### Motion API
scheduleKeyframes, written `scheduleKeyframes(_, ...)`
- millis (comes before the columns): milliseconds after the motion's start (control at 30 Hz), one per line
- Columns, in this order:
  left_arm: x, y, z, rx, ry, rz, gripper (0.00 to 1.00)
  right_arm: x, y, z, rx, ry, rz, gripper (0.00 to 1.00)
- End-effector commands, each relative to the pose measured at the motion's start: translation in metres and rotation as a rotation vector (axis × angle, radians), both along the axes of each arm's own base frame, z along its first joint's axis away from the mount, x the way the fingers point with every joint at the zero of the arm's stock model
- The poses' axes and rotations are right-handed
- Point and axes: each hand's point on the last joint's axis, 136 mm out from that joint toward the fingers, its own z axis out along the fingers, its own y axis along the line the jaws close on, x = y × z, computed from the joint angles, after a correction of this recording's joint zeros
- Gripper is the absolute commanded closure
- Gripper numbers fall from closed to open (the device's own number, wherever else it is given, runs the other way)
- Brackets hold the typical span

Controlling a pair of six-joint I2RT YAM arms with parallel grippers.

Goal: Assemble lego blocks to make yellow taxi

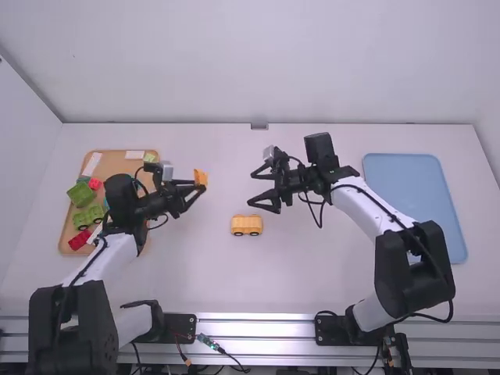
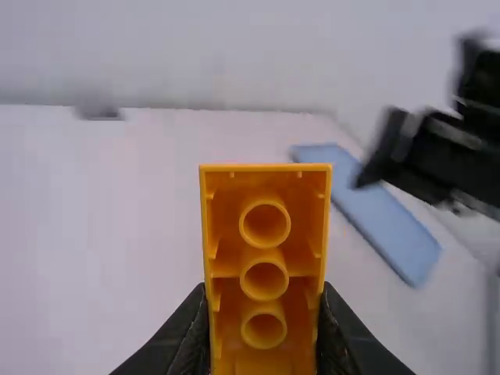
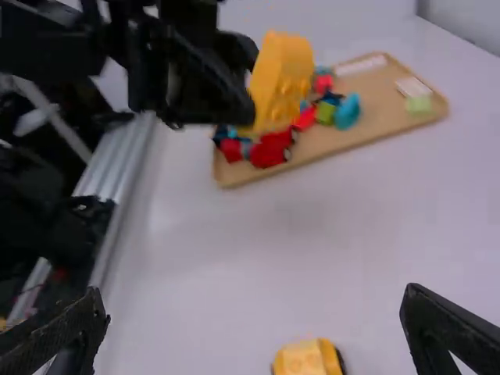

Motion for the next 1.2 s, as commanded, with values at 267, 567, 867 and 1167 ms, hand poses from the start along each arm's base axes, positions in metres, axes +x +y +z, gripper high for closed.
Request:
scheduleKeyframes(267,-0.054,-0.076,0.010,-0.023,-0.194,-0.449,0.99,-0.048,0.002,0.040,0.246,-0.063,0.250,0.05)
scheduleKeyframes(567,-0.060,-0.083,0.004,-0.046,-0.267,-0.572,0.99,-0.048,-0.009,0.038,0.284,-0.057,0.241,0.13)
scheduleKeyframes(867,-0.056,-0.100,0.014,-0.046,-0.338,-0.586,0.99,-0.040,-0.001,0.036,0.239,-0.060,0.223,0.14)
scheduleKeyframes(1167,-0.042,-0.099,0.016,-0.029,-0.356,-0.505,0.99,-0.023,0.008,0.034,0.165,0.010,0.145,0.17)
